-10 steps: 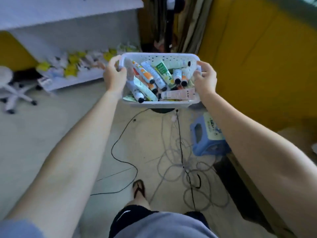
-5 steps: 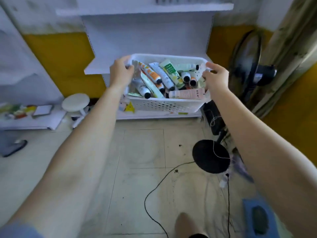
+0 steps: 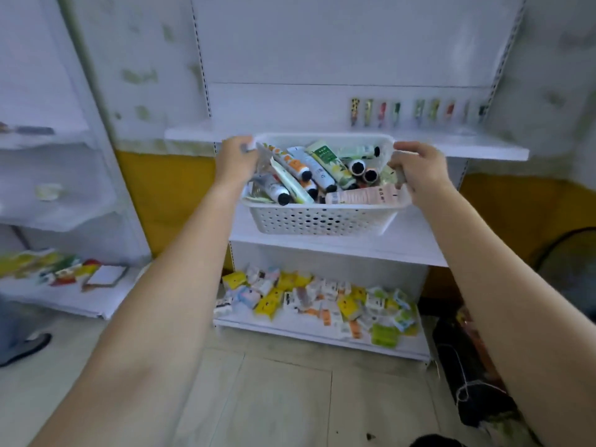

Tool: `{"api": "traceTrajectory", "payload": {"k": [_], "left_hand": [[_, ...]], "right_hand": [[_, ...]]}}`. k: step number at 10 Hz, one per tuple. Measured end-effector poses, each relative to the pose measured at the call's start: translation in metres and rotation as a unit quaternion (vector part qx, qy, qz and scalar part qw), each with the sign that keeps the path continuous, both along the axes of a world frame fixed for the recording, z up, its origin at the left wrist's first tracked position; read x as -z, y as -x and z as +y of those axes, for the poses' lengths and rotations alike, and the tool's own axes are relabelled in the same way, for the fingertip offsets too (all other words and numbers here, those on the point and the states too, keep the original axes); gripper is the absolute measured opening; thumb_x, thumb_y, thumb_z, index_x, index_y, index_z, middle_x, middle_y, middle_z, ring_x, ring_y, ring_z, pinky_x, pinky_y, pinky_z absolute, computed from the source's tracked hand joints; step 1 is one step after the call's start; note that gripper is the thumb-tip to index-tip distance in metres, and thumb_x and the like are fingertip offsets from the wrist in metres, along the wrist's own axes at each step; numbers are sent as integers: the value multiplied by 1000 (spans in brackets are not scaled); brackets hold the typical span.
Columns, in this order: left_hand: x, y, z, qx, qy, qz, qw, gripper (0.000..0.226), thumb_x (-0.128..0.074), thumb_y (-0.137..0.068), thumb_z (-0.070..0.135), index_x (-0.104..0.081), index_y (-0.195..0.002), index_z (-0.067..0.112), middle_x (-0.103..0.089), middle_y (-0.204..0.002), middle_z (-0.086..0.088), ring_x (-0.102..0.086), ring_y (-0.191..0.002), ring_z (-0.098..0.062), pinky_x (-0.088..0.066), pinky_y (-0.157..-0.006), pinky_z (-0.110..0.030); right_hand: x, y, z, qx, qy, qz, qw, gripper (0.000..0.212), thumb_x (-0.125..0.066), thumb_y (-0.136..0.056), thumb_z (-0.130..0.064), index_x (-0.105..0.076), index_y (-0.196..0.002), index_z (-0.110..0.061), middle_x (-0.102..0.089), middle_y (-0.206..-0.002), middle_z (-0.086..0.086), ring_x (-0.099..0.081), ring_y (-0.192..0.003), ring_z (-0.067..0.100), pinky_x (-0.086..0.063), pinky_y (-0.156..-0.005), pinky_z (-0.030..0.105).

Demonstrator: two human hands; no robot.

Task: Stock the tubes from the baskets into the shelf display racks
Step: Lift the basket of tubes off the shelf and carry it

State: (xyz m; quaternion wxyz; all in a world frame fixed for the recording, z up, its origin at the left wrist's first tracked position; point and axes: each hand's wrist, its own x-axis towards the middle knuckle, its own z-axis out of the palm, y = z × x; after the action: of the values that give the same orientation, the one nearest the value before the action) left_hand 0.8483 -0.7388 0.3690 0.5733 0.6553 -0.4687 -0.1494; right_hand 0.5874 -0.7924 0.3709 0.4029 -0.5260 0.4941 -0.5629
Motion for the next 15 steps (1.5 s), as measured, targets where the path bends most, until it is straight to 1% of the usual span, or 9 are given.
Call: {"api": "traceTrajectory", "payload": {"k": [1,3,5,6,8,9,10,12,15], "left_hand": [[-27,-16,-50,-17,16,-10,1000,28,-53,-81,3,-62,-105,16,-61,-113,-14,-60,-97,-35,-49,-89,-37],[-63,-56,-165,5,25,-27,999,42,-49,-86,3,-50,-128,7,-57,-124,-22,-51,-54,-14,-41,-42,-16],[-74,-112,-299,30,6,-32,999,17,-48,-88,-3,-58,-96,9,-54,-96,-16,-51,-62,-20,-40,-51,-23],[-75,-144,-370,38,-7,-26,999,36,-48,-87,-1,-52,-122,3,-59,-109,-22,-49,-56,-14,-38,-49,-22],[-60,-188,-481,53,-17,-5,998,39,-50,-85,1,-52,-124,3,-61,-111,-28,-52,-54,-16,-41,-46,-23],[-56,-200,-508,60,-55,-29,996,19,-50,-83,0,-62,-96,5,-62,-95,-25,-59,-70,-29,-46,-66,-32],[-58,-211,-540,54,-70,-24,996,31,-50,-82,-3,-42,-60,18,-49,-78,-15,-48,-76,-22,-38,-70,-32],[-51,-224,-579,15,-130,57,990,28,-48,-87,2,-41,-61,9,-49,-71,-10,-45,-59,-19,-34,-51,-26],[-47,-212,-620,23,-116,49,992,28,-43,-89,5,-38,-63,13,-42,-67,-2,-42,-55,-13,-39,-48,-24]], "right_hand": [[-16,-13,-54,-7,25,3,1000,24,-54,-84,0,-62,-102,-14,-53,-41,-7,-37,-26,5,-42,-40,20],[-47,-51,-163,18,56,-14,998,28,-55,-78,8,-67,-93,-12,-59,-61,-1,-46,-30,3,-45,-46,18],[-72,-106,-286,11,37,-15,999,32,-52,-75,10,-55,-57,-16,-50,-39,-11,-43,-30,5,-31,-31,13],[-72,-133,-347,16,31,-9,999,25,-57,-78,1,-56,-67,-21,-54,-43,-12,-49,-38,2,-40,-36,13],[-60,-177,-444,29,10,20,999,16,-57,-83,-4,-58,-88,-19,-57,-66,-10,-51,-58,3,-43,-43,9],[-55,-192,-482,43,-49,-18,998,22,-55,-83,-9,-68,-100,-13,-62,-67,-4,-51,-69,13,-43,-60,26],[-53,-206,-508,25,-89,-57,994,8,-56,-84,-20,-64,-81,-18,-63,-78,-1,-55,-77,14,-42,-72,33],[-49,-229,-543,11,-91,-150,984,17,-51,-90,-30,-56,-97,-16,-58,-109,-6,-62,-97,11,-43,-81,26],[-6,-274,-541,107,6,15,994,49,-47,-93,-33,-33,-139,-24,7,-155,3,-5,-142,24,-25,-112,45]]}}
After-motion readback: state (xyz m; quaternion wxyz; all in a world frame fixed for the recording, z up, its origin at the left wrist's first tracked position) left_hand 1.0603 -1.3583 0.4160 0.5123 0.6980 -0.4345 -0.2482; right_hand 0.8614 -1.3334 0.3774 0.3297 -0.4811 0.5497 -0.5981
